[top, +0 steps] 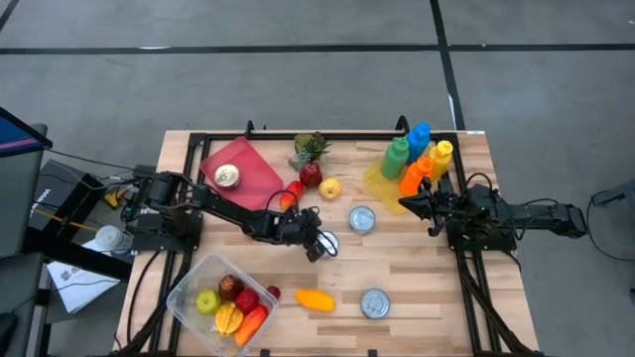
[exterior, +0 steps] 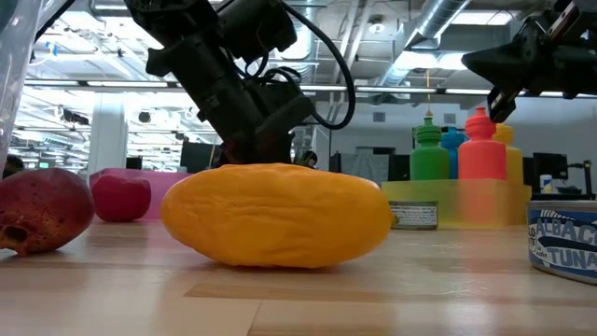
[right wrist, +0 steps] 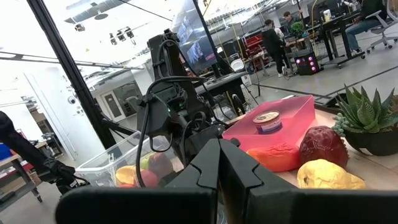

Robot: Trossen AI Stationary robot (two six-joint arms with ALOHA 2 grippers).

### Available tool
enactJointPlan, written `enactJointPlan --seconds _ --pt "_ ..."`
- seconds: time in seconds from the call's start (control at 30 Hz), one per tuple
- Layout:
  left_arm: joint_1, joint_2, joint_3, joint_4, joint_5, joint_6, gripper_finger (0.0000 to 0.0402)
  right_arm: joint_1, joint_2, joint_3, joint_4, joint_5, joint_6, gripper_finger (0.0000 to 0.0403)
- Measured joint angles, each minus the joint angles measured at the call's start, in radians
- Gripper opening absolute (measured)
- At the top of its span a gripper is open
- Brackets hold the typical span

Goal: Pick & Place Food Item
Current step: Put the red tuna can into the pink bin

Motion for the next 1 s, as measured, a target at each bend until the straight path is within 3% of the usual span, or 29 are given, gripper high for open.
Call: enactJointPlan --seconds 1.0 --pt "0.034 -0.293 -0.003 -0.332 -0.029 -0.019 0.0 0.0 0.0 0.0 0.0 0.0 0.0 0.0"
